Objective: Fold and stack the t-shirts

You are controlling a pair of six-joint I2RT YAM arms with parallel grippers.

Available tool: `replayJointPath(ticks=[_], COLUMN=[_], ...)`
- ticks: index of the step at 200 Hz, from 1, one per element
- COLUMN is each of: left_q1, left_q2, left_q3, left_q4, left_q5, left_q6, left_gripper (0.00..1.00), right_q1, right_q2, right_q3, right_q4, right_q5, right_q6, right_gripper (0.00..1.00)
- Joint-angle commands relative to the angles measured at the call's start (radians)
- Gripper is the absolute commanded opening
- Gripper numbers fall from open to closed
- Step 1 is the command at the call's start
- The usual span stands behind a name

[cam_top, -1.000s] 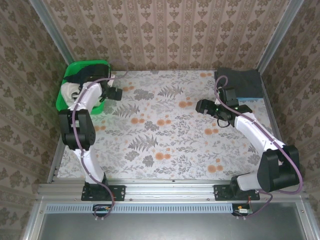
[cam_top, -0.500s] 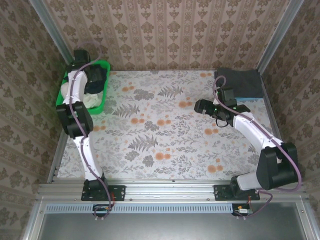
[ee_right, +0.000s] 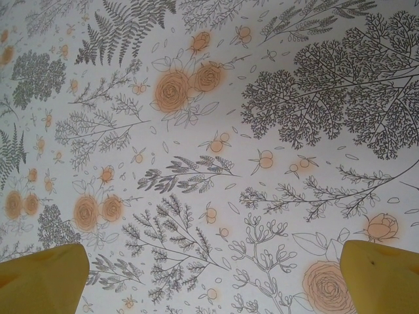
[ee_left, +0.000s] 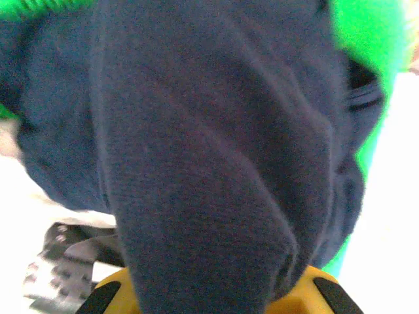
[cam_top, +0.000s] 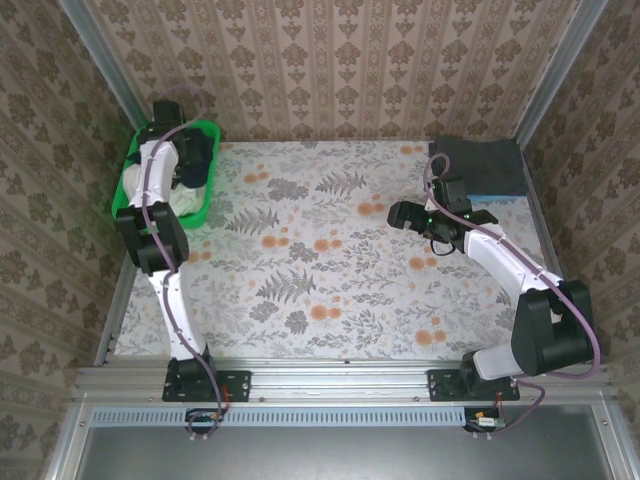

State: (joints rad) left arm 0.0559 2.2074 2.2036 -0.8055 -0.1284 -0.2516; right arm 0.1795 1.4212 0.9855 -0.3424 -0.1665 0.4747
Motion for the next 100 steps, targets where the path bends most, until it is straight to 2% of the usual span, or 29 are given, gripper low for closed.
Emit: replayJointPath(ticks=[1,24,48,63,87,100], left_q1=[-0.068,-0.141,-0.243,-0.319,-0.5,-0.61], left_q2=[-0.232,-0.357,-0.495,-0.577,-0.675,-0.696], left_q3=[-0.007,-0.049,-0.136,-0.191,-0.257,-0.281], left_q4=[0.063,0.082,0.139,0.186,0.263,0.302], left_q5=[-0.023,-0.065,-0.085,-0.024,0.083,0.082], left_q6=[0.067,0.137,0.183,0.204,0.234,0.248], left_gripper=[0.06,0.0,0.0,0.0,0.0,0.0], right_q1=[0.006,0.007,0.008,0.011,0.024,0.027], right_q2=[-0.022,-0.059,-0.072,-0.084,-0.125,-0.155], right_q3=[-0.018,-0.024,-0.021,-0.019,-0.029,-0.044], right_q4=[-0.002,0.0,0.011,0.023,0.061,0.09], right_q5=[-0.025,-0.036,-0.061,-0.087,-0.13,-0.147], right_q6=[0.009,0.012,-0.002,-0.015,-0.023,-0.015], right_gripper=[1.0,1.0,1.0,1.0,0.99,0.98])
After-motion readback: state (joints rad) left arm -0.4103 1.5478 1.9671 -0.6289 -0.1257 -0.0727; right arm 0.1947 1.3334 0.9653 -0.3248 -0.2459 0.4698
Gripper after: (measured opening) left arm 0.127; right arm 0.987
